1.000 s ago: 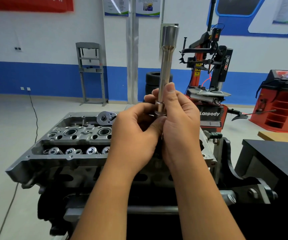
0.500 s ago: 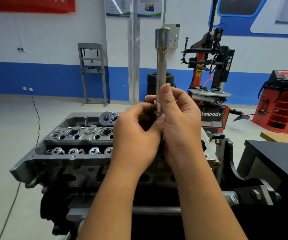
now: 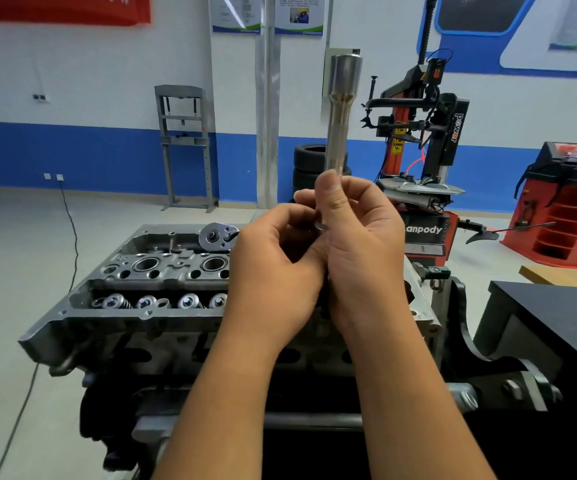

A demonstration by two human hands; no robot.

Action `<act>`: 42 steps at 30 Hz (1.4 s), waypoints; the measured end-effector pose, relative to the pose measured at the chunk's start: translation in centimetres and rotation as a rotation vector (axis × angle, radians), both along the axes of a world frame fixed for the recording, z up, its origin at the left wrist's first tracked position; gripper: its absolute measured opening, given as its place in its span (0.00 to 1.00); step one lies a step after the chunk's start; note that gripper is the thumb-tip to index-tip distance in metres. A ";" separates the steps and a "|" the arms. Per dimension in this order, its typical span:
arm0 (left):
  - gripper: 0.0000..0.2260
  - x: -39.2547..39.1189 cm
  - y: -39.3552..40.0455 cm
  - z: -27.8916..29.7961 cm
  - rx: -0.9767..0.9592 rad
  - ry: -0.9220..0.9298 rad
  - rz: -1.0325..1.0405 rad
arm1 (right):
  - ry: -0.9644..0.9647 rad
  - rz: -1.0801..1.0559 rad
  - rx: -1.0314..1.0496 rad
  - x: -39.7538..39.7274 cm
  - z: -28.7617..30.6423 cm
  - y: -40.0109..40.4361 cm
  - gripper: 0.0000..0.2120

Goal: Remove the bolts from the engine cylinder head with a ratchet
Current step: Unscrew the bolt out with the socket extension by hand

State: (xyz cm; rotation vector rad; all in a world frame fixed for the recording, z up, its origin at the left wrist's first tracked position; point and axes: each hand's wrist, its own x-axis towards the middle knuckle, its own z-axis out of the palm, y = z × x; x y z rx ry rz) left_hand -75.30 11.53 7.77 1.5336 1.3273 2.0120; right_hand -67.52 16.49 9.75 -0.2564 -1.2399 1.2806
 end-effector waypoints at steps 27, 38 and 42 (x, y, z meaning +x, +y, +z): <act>0.09 0.4 -0.3 0.1 0.025 0.003 -0.031 | 0.015 -0.035 0.021 -0.2 -0.1 -0.2 0.19; 0.12 -0.1 -0.4 0.3 -0.025 0.085 -0.146 | 0.016 -0.115 0.029 -0.2 0.0 -0.1 0.21; 0.12 0.3 -0.3 0.1 0.021 0.034 -0.048 | 0.032 -0.055 0.006 -0.2 0.0 -0.3 0.20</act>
